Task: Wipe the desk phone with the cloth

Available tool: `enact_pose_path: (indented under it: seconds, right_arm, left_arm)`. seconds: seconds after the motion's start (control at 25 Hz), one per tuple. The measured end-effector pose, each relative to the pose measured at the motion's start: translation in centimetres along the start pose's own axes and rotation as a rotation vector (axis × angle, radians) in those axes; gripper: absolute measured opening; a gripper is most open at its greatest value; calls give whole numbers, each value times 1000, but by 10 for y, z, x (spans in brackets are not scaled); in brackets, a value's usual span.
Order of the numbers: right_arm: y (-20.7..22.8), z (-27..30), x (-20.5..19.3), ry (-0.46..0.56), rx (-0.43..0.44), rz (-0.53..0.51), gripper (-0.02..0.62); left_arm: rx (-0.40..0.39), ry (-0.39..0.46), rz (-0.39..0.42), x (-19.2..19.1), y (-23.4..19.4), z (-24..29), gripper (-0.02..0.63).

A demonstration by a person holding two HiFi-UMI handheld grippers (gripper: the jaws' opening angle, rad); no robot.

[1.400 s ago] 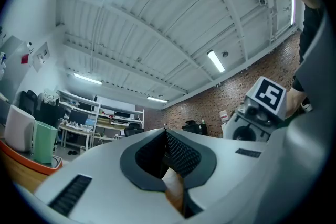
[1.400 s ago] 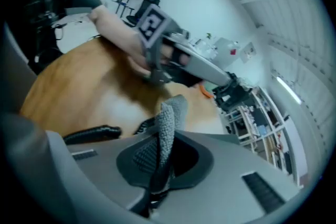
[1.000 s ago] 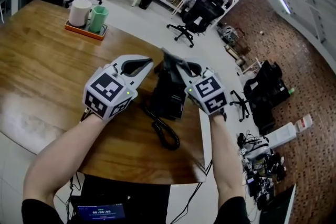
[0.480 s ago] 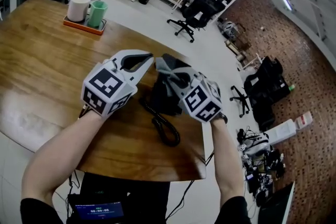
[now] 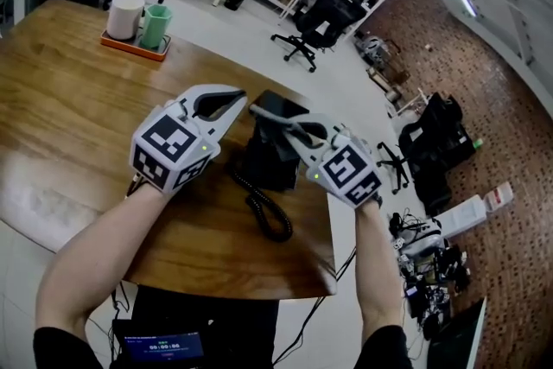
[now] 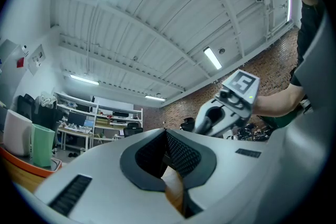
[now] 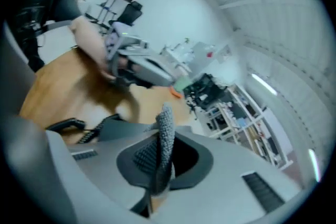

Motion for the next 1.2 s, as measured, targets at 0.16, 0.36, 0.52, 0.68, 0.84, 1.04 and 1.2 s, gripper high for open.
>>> enact_pose_path:
  seconds: [0.16, 0.36, 0.52, 0.68, 0.84, 1.04, 1.2]
  right_arm:
    - [68, 23, -22, -30, -235, 185, 26]
    - [77, 50, -50, -141, -258, 193, 26]
    - [62, 46, -48, -167, -215, 124, 25]
    - [29, 39, -39, -179, -135, 40, 25]
    - [-14, 26, -29, -175, -36, -40, 25]
    - [-74, 3, -17, -179, 179, -164, 26]
    - [-88, -15, -14, -135, 309, -182, 26]
  left_arm:
    - [-3, 4, 1, 1, 2, 0, -6]
    - [-7, 6, -1, 1, 5, 1, -6]
    - [-6, 8, 3, 2, 2, 0, -6]
    - [-6, 6, 2, 1, -1, -1, -6]
    - [-9, 6, 1, 0, -3, -2, -6]
    - [-11, 6, 0, 0, -5, -3, -6]
    - [-12, 4, -1, 0, -3, -1, -6]
Point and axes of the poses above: the fingertips, and each gripper's own axes: z forward along the fingers, y to its right, x out of its top, the point moved 4 cm from there along -z, backward along the fingers, and after that the axes turned 2 degrees about -z, right-handed, at the moved point
